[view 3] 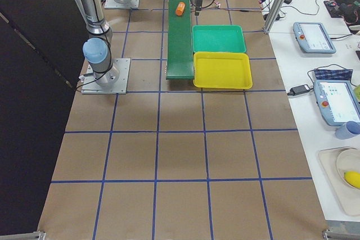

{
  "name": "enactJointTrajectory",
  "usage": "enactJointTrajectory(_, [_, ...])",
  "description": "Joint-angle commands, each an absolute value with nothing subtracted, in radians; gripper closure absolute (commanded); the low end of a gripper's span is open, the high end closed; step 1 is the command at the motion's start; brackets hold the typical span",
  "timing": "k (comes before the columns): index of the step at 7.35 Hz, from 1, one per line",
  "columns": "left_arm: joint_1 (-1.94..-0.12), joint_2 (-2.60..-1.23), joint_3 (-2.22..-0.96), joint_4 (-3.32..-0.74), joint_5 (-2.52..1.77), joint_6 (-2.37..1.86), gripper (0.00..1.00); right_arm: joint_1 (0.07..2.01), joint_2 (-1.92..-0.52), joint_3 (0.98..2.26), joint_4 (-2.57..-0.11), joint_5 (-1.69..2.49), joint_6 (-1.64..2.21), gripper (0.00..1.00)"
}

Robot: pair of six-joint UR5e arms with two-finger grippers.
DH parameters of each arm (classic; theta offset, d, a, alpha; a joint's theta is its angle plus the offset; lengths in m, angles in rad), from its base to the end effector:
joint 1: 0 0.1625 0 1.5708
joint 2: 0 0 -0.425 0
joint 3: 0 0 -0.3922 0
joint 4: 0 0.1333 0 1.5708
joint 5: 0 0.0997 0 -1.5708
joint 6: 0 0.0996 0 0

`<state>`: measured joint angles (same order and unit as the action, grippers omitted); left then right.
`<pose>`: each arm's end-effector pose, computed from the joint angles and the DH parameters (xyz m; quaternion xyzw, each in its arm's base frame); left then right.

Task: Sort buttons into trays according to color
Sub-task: 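Carry the yellow button with the left gripper and set it on the belt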

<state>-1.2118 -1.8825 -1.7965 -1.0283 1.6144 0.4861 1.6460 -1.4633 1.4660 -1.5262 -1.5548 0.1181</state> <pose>0.0786 -0.5766 0.2673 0.0634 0.9977 0.0066 0.0209 0.1745 -0.5210 0.4798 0.0216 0.9995 0.0243 0.0057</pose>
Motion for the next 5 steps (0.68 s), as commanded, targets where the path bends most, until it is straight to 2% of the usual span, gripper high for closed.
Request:
enactJointTrajectory(1, [-1.343,-1.78,-1.859,-1.101,1.614,0.239,0.86,1.646,-1.463,1.468,-1.526,-1.554,0.118,0.0])
enactJointTrajectory(3, [-1.457,-1.706,-1.948,-1.103,1.611,0.105,0.86,1.646,-1.463,1.468,-1.526,-1.555,0.118,0.0])
enactJointTrajectory(5, [-1.532,-1.687,-2.035,-1.08,1.614,-0.009,0.86,1.646,-1.465,1.473,-1.526,-1.554,0.118,0.0])
